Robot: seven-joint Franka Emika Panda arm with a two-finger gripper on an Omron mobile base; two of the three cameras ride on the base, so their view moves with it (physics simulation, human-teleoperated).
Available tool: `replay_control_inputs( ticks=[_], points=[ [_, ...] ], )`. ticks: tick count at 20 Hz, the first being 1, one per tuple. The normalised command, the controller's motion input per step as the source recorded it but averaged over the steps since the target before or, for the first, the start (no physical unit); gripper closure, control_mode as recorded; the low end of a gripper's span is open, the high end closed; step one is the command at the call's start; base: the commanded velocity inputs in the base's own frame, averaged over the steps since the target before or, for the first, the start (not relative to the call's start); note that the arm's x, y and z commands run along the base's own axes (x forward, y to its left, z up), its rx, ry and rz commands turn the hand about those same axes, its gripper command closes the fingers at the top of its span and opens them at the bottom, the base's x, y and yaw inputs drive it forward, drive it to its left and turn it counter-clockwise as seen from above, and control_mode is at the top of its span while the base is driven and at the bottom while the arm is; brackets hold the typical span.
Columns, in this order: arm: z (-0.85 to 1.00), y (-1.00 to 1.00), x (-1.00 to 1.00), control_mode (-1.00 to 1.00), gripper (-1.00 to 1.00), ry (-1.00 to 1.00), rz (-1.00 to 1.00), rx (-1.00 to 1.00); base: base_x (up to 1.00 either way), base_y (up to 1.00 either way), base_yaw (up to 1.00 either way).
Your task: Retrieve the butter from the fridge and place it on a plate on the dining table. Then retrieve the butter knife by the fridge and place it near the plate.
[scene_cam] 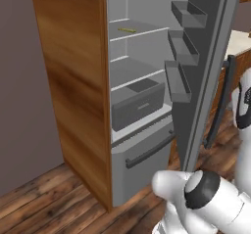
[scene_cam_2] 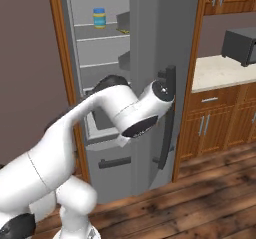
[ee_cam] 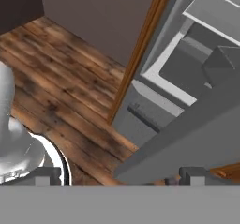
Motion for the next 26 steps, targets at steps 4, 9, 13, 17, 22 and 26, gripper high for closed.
replay_control_inputs(
  ticks=[4,9,13,17,22,26],
  points=[
    [0.33,0.82,-0.14,-1.0,-1.0,0.04,-0.38,-0.23,0.0,0.0,0.0],
    [0.48,0.7,0.03,-1.0,-1.0,0.13,-0.27,-0.35,0.0,0.0,0.0],
    [0.11,0.21,0.4,-1.0,-1.0,0.26,-0.08,-0.36,0.0,0.0,0.0],
    [-0.17,0.0,0.58,-1.0,-1.0,0.48,0.0,-0.4,0.0,0.0,0.0],
    [-0.15,-0.03,0.42,-1.0,-1.0,0.53,0.0,-0.43,0.0,0.0,0.0],
    [-0.18,-0.09,0.03,-1.0,-1.0,0.32,0.0,-0.4,0.0,0.0,0.0]
  ],
)
